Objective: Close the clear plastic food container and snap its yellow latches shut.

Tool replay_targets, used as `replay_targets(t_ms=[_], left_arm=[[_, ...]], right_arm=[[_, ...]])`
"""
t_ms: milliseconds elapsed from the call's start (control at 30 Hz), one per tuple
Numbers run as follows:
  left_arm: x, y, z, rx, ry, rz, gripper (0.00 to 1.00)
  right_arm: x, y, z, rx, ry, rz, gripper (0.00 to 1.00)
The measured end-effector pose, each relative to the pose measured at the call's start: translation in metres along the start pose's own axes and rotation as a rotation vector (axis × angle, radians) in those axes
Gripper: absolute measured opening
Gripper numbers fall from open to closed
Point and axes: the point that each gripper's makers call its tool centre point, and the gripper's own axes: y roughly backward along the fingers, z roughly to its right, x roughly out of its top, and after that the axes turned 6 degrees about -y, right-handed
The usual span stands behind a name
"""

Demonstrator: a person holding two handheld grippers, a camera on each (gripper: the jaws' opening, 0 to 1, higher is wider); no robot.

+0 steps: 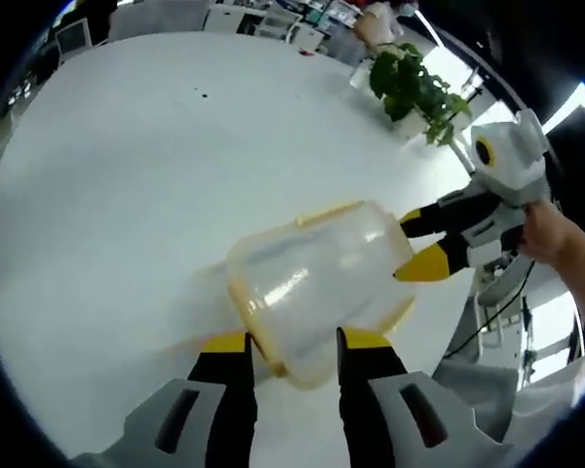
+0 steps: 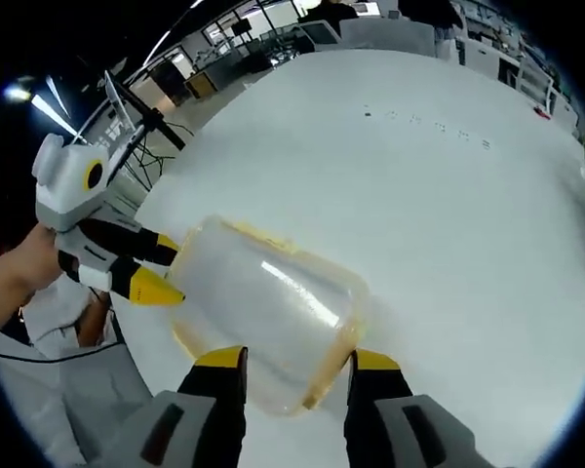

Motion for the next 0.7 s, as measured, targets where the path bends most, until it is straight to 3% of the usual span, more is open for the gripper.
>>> replay_targets(t_ms=[700], left_arm=[[-0.0003, -0.0001, -0.0017, -0.007, -0.036, -0.01, 0.32]], right_arm=[[-0.0037, -0.0005, -0.0009, -0.017, -0.069, 0.043, 0.4]])
